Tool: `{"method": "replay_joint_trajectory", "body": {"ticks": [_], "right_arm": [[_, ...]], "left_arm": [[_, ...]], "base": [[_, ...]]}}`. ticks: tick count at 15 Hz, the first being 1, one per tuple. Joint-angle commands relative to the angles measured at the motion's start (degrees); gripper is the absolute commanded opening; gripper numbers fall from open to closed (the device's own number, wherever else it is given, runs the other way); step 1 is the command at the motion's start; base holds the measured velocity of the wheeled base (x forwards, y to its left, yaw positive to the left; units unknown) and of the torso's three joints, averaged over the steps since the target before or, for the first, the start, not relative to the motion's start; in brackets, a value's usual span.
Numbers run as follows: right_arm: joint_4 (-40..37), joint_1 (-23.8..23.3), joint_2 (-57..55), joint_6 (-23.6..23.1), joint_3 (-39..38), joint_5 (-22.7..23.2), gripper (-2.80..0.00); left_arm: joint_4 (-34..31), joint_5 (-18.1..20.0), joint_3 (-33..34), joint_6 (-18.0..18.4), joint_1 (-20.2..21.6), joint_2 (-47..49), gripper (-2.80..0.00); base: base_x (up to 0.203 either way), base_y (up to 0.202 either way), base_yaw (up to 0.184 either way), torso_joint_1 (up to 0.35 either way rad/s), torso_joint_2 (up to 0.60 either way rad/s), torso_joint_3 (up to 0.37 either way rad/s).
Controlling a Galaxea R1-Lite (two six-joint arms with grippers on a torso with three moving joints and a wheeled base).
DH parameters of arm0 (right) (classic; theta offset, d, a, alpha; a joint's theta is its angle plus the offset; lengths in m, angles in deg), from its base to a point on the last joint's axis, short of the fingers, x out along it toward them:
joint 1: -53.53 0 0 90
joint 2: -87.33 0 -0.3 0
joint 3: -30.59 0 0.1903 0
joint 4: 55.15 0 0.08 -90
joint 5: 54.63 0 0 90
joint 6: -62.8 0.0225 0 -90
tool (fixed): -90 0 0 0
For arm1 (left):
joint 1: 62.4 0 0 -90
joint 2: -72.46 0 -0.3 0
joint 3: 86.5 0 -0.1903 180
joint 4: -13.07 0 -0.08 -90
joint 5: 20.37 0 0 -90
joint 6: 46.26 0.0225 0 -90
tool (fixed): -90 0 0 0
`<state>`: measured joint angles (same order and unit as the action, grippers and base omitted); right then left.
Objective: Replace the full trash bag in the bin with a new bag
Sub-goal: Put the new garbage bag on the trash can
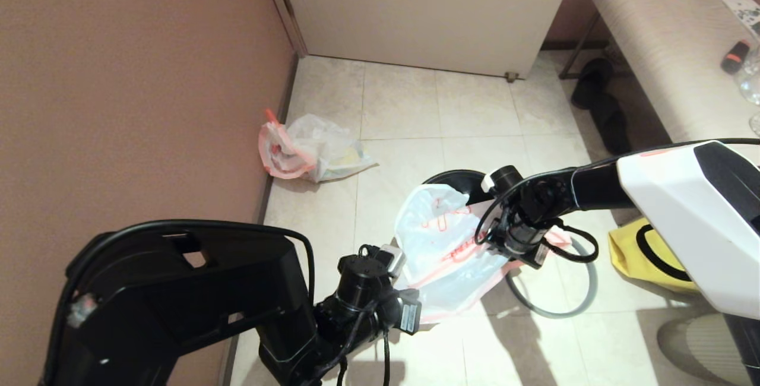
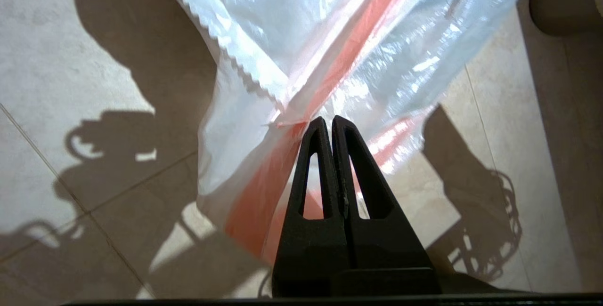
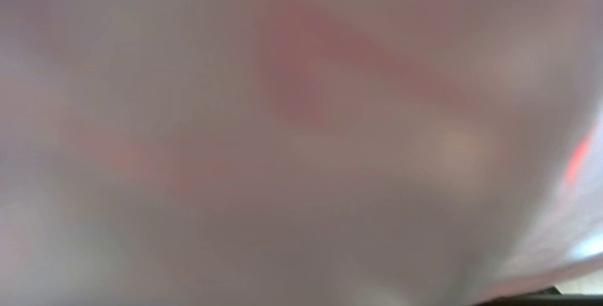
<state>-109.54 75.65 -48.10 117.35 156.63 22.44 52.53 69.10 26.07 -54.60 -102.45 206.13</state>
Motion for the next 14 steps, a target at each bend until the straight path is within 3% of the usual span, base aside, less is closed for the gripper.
{"method": "replay_joint_trajectory", "body": {"ticks": [1,9,12,14], "right_arm": [[-1.03,0.42,1.96,0.36,-0.07,0.15,-2.80],[-2.30,0.61,3.48,0.83,-0.13,3.37,-2.80],[-2.67,1.34,5.64,0.26,-0.61,5.42,-2.80],[-4.24,1.46,6.37,-2.43,-1.05,6.37,-2.80]], "left_arm": [[1.40,-0.68,-0.39,0.07,0.23,2.47,-2.80],[1.36,-0.89,1.63,0.26,-1.98,1.76,-2.80],[1.50,-0.95,-0.64,2.81,1.75,3.95,-2.80],[1.57,-0.96,-1.82,2.70,3.60,3.56,-2.80]], "base": [[0.000,0.000,0.000,0.000,0.00,0.000],[0.000,0.000,0.000,0.000,0.00,0.000],[0.000,0.000,0.000,0.000,0.00,0.000],[0.000,0.000,0.000,0.000,0.00,0.000]]}}
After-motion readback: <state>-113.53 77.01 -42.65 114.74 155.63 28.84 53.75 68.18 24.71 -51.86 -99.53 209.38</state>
